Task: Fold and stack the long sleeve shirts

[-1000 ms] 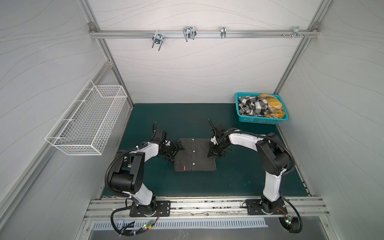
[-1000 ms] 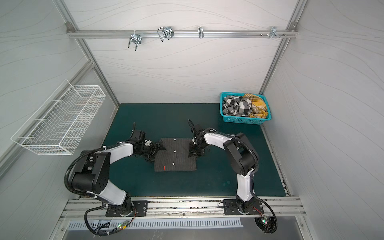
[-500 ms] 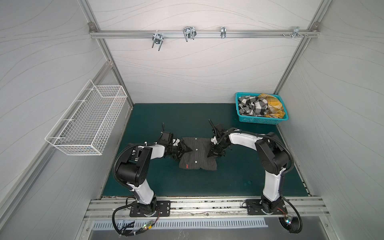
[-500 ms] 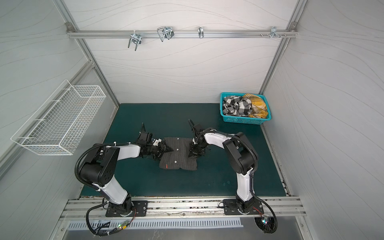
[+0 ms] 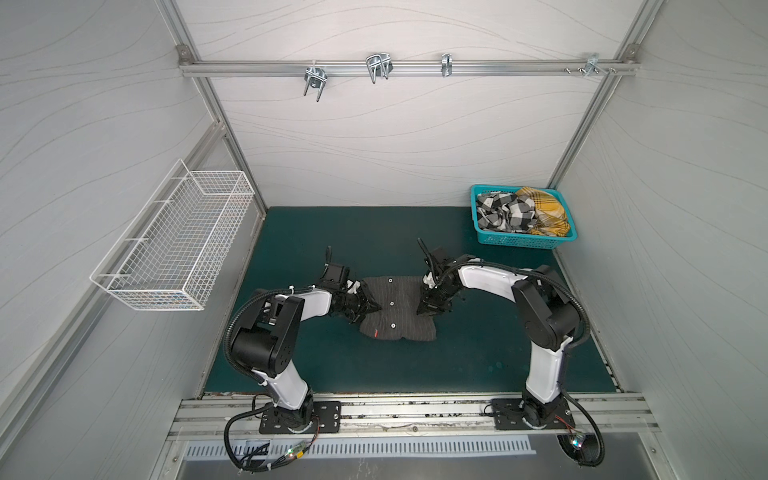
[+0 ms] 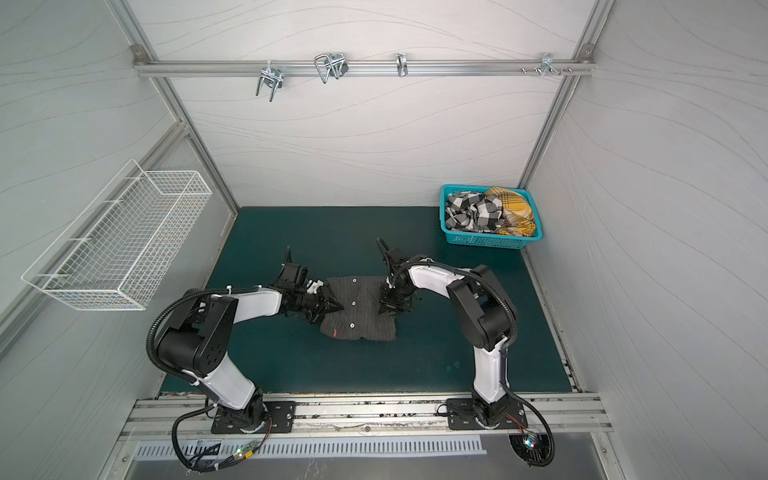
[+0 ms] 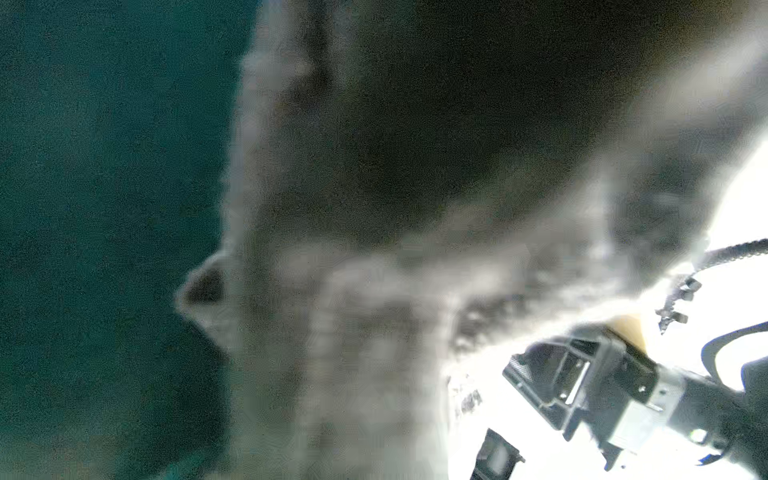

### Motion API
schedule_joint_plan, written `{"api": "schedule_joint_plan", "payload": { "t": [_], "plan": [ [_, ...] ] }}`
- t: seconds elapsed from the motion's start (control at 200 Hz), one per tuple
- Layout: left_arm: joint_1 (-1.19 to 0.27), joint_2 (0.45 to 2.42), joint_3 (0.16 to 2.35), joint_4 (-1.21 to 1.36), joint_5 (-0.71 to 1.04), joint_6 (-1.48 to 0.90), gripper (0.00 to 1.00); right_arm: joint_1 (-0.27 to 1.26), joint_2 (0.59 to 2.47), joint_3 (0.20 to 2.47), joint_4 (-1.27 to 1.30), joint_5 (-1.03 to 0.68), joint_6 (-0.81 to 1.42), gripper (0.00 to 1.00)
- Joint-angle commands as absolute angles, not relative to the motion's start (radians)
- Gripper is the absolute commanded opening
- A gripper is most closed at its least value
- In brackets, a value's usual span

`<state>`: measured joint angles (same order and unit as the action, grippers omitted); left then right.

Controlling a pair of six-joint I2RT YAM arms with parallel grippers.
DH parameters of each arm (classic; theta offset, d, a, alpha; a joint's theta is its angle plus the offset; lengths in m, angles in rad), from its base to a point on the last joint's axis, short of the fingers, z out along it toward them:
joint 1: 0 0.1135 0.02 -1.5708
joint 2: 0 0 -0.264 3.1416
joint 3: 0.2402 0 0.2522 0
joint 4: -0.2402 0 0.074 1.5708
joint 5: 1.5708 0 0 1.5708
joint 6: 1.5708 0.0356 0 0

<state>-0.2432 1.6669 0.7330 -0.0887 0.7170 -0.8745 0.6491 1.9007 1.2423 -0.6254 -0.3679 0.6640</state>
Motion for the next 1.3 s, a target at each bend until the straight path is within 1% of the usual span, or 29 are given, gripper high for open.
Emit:
{"api": "schedule_joint_plan", "payload": {
  "t": [0.0, 0.195, 0.305, 0.365, 0.565, 0.72, 0.805, 0.85, 0.91, 1.065, 1.141, 1.176, 1.186, 1.206, 1.216, 1.231, 1.251, 1.286, 1.296],
  "plan": [
    [-0.25, 1.622, 0.816, -0.213, 0.681, -0.791, 0.0, 0.638, 1.804, 1.241, -0.696, -0.322, 0.658, 0.26],
    [-0.244, 1.541, 0.981, -0.529, 0.496, -0.619, 0.0, 0.611, 1.646, 1.196, -0.751, -0.307, 0.647, 0.26],
    [-0.238, 1.509, 1.102, -0.732, 0.328, -0.524, 0.0, 0.589, 1.552, 1.169, -0.79, -0.3, 0.64, 0.26],
    [-0.238, 1.493, 1.173, -0.844, 0.204, -0.484, 0.0, 0.571, 1.503, 1.152, -0.812, -0.3, 0.634, 0.26],
    [-0.241, 1.45, 1.398, -1.141, -0.307, -0.392, 0.0, 0.491, 1.367, 1.088, -0.824, -0.348, 0.639, 0.26],
    [-0.281, 1.502, 1.549, -1.301, -0.699, -0.337, 0.0, 0.451, 1.314, 1.056, -0.811, -0.4, 0.636, 0.27],
    [-0.333, 1.562, 1.586, -1.357, -0.851, -0.338, 0.0, 0.425, 1.301, 1.039, -0.809, -0.426, 0.624, 0.26],
    [-0.363, 1.61, 1.603, -1.392, -0.879, -0.372, 0.0, 0.403, 1.289, 1.023, -0.802, -0.438, 0.621, 0.26],
    [-0.406, 1.674, 1.61, -1.421, -0.854, -0.426, 0.0, 0.369, 1.272, 0.995, -0.79, -0.46, 0.62, 0.26],
    [-0.569, 1.849, 1.617, -1.431, -0.847, -0.606, 0.0, 0.239, 1.222, 0.916, -0.764, -0.556, 0.593, 0.25],
    [-0.627, 1.938, 1.669, -1.427, -0.812, -0.665, 0.0, 0.186, 1.194, 0.89, -0.774, -0.593, 0.567, 0.25],
    [-0.654, 1.985, 1.706, -1.431, -0.776, -0.684, 0.0, 0.169, 1.181, 0.882, -0.788, -0.605, 0.551, 0.27],
    [-0.661, 2.0, 1.72, -1.433, -0.766, -0.692, 0.04, 0.164, 1.178, 0.881, -0.793, -0.608, 0.544, 0.28],
    [-0.677, 2.025, 1.746, -1.44, -0.747, -0.709, 0.17, 0.158, 1.17, 0.878, -0.803, -0.607, 0.536, 0.31],
    [-0.684, 2.033, 1.756, -1.444, -0.737, -0.718, 0.18, 0.155, 1.167, 0.876, -0.807, -0.607, 0.533, 0.32],
    [-0.698, 2.055, 1.78, -1.446, -0.722, -0.728, 0.29, 0.152, 1.158, 0.873, -0.813, -0.604, 0.531, 0.35],
    [-0.72, 2.079, 1.81, -1.452, -0.707, -0.738, 0.4, 0.15, 1.148, 0.867, -0.817, -0.598, 0.531, 0.38],
    [-0.758, 2.112, 1.876, -1.464, -0.7, -0.764, 0.54, 0.149, 1.128, 0.855, -0.82, -0.594, 0.534, 0.44],
    [-0.774, 2.122, 1.896, -1.467, -0.699, -0.769, 0.63, 0.15, 1.123, 0.852, -0.822, -0.593, 0.536, 0.45]
  ]
}}
